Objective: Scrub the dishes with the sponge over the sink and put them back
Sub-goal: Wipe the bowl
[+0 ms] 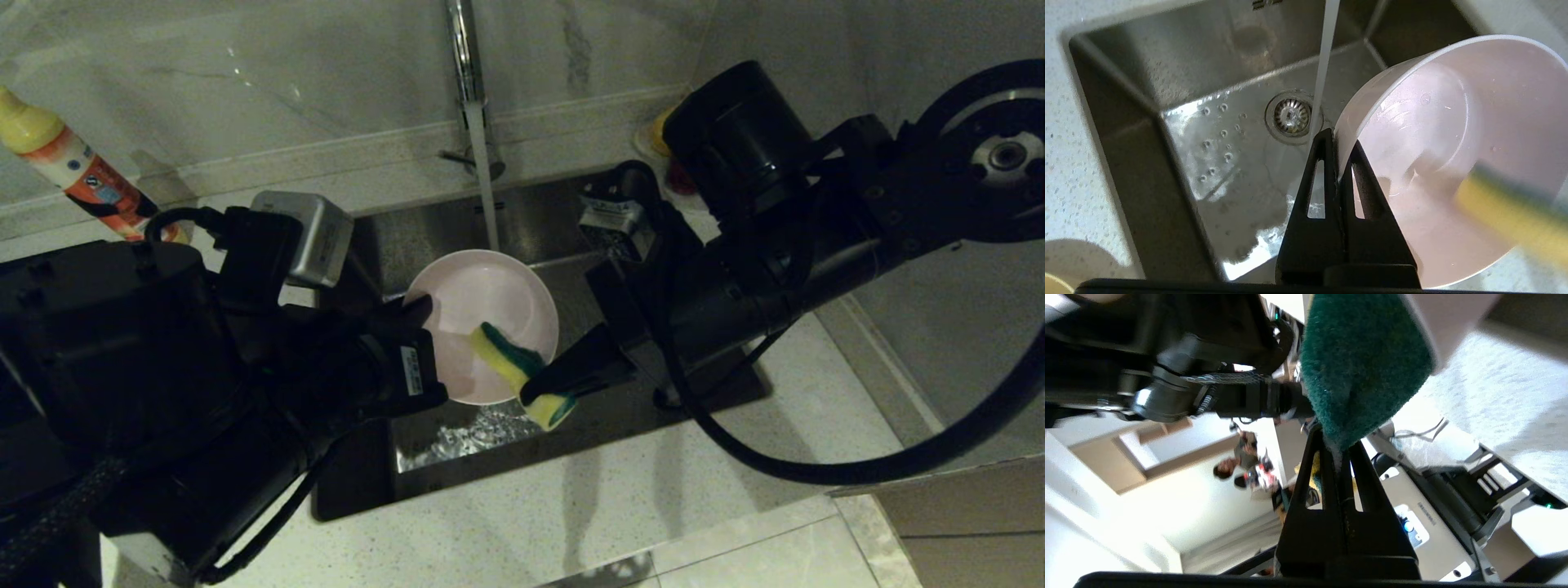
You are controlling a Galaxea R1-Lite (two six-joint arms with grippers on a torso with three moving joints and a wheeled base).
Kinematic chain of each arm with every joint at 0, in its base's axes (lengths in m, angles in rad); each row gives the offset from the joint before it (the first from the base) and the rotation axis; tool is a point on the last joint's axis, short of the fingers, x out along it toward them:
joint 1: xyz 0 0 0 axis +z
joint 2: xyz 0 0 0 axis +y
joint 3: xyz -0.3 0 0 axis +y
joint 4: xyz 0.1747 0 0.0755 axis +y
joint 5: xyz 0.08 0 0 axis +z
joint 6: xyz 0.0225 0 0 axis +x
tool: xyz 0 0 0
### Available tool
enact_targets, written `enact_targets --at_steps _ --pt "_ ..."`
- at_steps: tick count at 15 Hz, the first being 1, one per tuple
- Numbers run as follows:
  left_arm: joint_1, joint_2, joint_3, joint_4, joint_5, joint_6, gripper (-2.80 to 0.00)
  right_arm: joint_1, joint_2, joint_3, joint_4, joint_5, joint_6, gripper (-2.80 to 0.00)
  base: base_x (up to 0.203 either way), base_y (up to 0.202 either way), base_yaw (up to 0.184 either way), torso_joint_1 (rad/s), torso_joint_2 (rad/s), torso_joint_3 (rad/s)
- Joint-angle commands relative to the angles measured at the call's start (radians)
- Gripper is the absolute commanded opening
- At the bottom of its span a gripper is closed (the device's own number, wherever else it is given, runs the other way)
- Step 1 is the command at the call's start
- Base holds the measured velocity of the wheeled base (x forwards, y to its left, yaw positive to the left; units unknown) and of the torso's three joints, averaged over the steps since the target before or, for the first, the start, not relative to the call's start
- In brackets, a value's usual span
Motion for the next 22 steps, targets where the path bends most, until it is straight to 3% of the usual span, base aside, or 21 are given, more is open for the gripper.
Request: enact_targets --at_steps 1,10,17,20,22 --pt "0.0 -0.012 -0.01 -0.004 0.003 -0.002 -2.8 0.023 0.047 -0.01 0.001 0.003 0.002 -2.8 0.0 0.0 0.0 0.0 0.0 0.0" --pt "0.027 0.002 -0.004 -0.002 0.005 -0.009 -2.8 0.016 -0.024 -0.048 -0.012 0.003 0.002 -2.8 0.0 0.0 0.0 0.0 0.0 0.0" --pt "0.053 -0.005 0.025 0.001 0.017 -0.013 -2.8 -0.078 -0.193 -0.022 -0.001 0.004 0.001 -2.8 0.0 0.0 0.0 0.0 0.0 0.0" --pt "0.11 0.033 0.017 0.014 0.016 -0.033 -2.8 -0.1 -0.248 -0.004 0.003 0.003 0.005 -2.8 0.0 0.0 0.0 0.0 0.0 0.0" --pt "0.164 0.067 -0.021 0.08 0.017 -0.066 -2.8 -0.138 -0.271 0.023 0.024 0.003 0.003 -2.8 0.0 0.0 0.0 0.0 0.0 0.0"
